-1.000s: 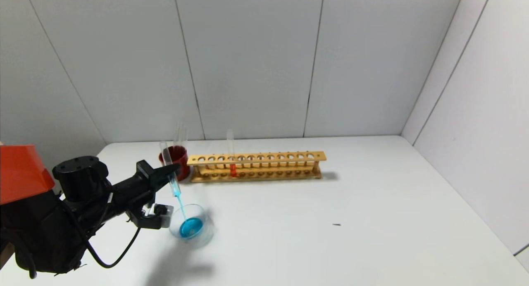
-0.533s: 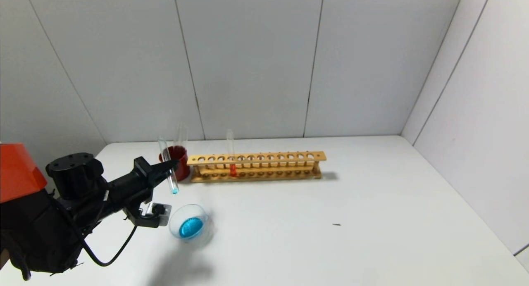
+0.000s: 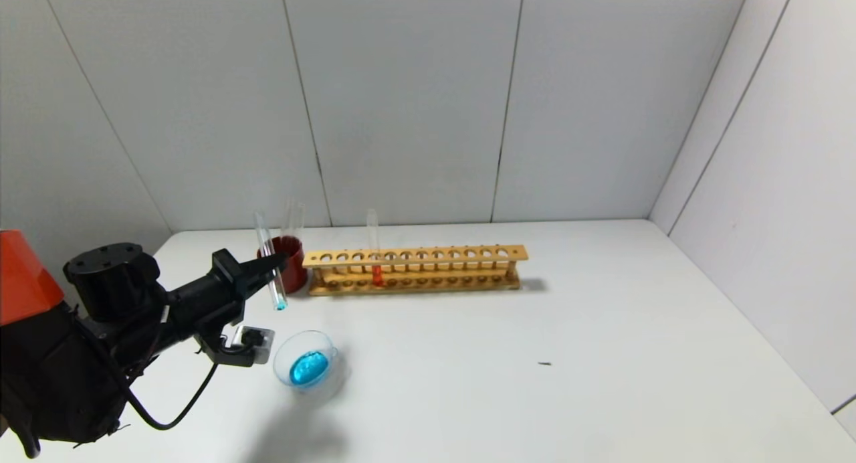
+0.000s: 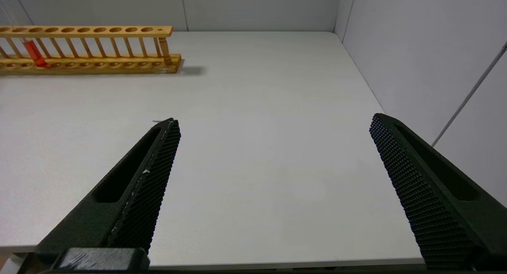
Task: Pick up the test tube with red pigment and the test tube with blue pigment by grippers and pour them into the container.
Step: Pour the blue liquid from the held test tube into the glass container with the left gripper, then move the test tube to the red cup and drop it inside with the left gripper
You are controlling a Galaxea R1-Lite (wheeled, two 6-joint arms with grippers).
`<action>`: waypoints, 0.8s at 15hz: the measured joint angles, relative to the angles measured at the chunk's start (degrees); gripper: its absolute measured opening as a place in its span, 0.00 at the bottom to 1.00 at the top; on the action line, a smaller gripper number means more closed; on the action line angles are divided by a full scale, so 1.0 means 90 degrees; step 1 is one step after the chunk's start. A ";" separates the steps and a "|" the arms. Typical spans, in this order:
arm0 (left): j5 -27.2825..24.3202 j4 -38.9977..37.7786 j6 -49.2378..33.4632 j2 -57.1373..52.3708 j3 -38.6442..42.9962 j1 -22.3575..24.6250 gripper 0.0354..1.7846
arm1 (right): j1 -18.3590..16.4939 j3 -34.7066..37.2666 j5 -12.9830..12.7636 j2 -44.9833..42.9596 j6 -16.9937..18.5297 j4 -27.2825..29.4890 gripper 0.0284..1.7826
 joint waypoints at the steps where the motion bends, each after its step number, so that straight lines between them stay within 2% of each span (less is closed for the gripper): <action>1: 0.0061 0.0000 -0.0070 -0.0034 0.0049 0.0000 0.16 | 0.0000 0.0000 0.0000 0.0000 0.0000 0.0000 0.98; 4: 0.0698 0.0005 -0.1199 -0.0145 0.0171 0.0005 0.16 | 0.0000 0.0000 0.0000 0.0000 0.0003 0.0000 0.98; 9: 0.3155 0.0168 -0.4735 -0.0558 0.0183 -0.0359 0.16 | 0.0003 0.0000 0.0000 0.0000 0.0003 0.0000 0.98; 10: 0.3522 0.0515 -0.5418 -0.0704 0.0085 -0.0466 0.16 | 0.0003 0.0000 0.0000 0.0000 0.0000 0.0000 0.98; 12: 0.3832 0.1598 -0.6321 -0.1107 -0.0374 -0.0563 0.16 | 0.0000 0.0000 0.0000 0.0000 0.0000 0.0000 0.98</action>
